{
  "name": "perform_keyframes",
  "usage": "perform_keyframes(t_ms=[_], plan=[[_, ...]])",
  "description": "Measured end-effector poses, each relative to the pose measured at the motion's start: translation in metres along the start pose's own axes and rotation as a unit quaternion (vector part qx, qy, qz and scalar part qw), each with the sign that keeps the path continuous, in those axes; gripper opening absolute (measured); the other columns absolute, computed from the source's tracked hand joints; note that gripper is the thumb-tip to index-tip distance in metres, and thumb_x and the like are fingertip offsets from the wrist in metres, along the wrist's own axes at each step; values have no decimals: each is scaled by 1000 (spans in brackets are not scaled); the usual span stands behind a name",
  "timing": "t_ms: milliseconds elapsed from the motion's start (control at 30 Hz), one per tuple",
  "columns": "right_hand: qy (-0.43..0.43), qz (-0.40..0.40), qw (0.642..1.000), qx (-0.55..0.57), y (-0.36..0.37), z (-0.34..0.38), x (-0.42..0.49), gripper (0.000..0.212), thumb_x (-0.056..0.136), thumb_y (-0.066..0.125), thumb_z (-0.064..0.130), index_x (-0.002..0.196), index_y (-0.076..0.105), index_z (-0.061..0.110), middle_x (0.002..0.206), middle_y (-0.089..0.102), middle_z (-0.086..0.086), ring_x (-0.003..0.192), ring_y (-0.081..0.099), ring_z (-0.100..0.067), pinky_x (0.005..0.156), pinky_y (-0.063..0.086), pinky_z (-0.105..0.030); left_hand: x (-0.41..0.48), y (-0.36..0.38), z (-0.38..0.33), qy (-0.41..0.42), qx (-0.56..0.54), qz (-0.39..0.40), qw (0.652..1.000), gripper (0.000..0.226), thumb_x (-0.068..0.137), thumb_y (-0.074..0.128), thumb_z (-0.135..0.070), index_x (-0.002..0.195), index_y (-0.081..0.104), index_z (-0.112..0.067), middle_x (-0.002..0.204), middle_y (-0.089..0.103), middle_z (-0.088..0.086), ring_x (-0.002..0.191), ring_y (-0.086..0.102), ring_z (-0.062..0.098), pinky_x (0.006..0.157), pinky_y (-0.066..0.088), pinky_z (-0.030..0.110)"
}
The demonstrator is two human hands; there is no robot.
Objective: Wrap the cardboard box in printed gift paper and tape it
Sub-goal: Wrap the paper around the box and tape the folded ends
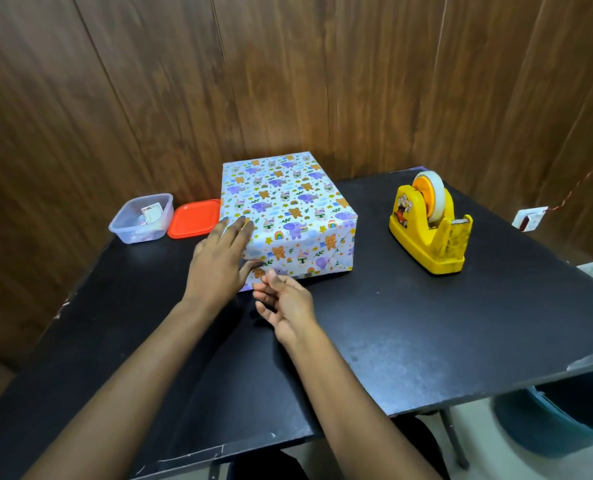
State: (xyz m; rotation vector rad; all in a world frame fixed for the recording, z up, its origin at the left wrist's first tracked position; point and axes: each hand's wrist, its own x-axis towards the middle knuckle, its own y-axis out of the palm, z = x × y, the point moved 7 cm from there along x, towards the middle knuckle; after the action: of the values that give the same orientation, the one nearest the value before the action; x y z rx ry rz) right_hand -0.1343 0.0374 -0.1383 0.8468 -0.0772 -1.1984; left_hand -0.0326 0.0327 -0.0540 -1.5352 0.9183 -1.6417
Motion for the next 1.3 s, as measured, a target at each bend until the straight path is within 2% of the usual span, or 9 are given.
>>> perform_keyframes(t_ms=[167, 333, 467, 600, 733, 933, 1100, 1200, 1300], plan=[[-6, -51, 997, 55, 12, -8, 12, 21, 97, 52, 21, 77, 55, 15, 52, 58, 4, 41, 51, -4, 46, 42, -17, 1, -3, -2, 12, -3, -8, 1000, 60, 75, 75, -27, 128, 54, -7, 133, 54, 13, 122, 50, 37, 81, 49, 50], [-10, -78, 993, 93, 19, -13, 19, 25, 96, 54, 23, 73, 56, 12, 40, 56, 6, 33, 49, -3, 44, 42, -16, 1, -6, -4, 28, 16, -40, 999, 58, 78, 40, -36, 125, 58, -6, 128, 59, 13, 116, 55, 37, 78, 51, 47], [-3, -80, 992, 95, 19, -13, 20, 22, 94, 56, 24, 79, 58, 9, 42, 59, 0, 34, 54, -8, 41, 47, -18, 2, -5, -1, 21, 12, -48, 999, 62, 81, 36, -46, 127, 56, -8, 131, 57, 11, 120, 53, 35, 82, 49, 45], [1, -75, 996, 46, 15, -10, 21, 25, 97, 52, 23, 76, 52, 9, 38, 58, -3, 32, 57, -11, 36, 47, -18, 5, -4, -3, 23, 18, -49, 998, 66, 78, 47, -55, 122, 58, -6, 127, 59, 12, 116, 54, 36, 82, 49, 46], [-5, -63, 995, -72, 10, -1, 21, 27, 97, 53, 23, 74, 48, 9, 32, 51, 1, 26, 51, -9, 30, 40, -14, 9, -6, -4, 21, 17, -53, 998, 62, 67, 78, -42, 114, 61, -5, 118, 62, 11, 106, 57, 38, 76, 49, 44], [7, -45, 971, -233, -3, 11, 25, 28, 90, 63, 22, 76, 47, 3, 62, 51, -14, 26, 51, -10, 32, 40, -14, 10, -11, -5, 35, 17, -70, 997, 62, 61, 82, -44, 107, 63, -6, 109, 65, 8, 92, 59, 35, 69, 49, 40], [34, -68, 963, -257, -2, 11, 32, 26, 88, 66, 16, 70, 50, 5, 55, 48, -10, 25, 44, -14, 32, 33, -13, 11, -10, -6, 42, 30, -49, 997, 68, 57, 82, -47, 107, 62, -5, 107, 64, 9, 89, 58, 36, 65, 49, 40], [-3, -128, 904, -407, -5, 15, 40, 22, 85, 69, 23, 78, 60, 4, 58, 58, -12, 39, 54, -22, 42, 43, -20, 12, -10, -7, 43, 38, -42, 997, 66, 55, 85, -44, 102, 62, -5, 102, 64, 8, 83, 58, 35, 62, 49, 38], [-94, -183, 786, -583, -4, 32, 37, 23, 89, 61, 29, 99, 63, 9, 94, 70, -11, 82, 69, -28, 72, 56, -31, 13, -11, -6, 53, 38, -42, 997, 62, 58, 82, -46, 101, 63, -5, 102, 65, 8, 81, 59, 34, 61, 50, 35]])
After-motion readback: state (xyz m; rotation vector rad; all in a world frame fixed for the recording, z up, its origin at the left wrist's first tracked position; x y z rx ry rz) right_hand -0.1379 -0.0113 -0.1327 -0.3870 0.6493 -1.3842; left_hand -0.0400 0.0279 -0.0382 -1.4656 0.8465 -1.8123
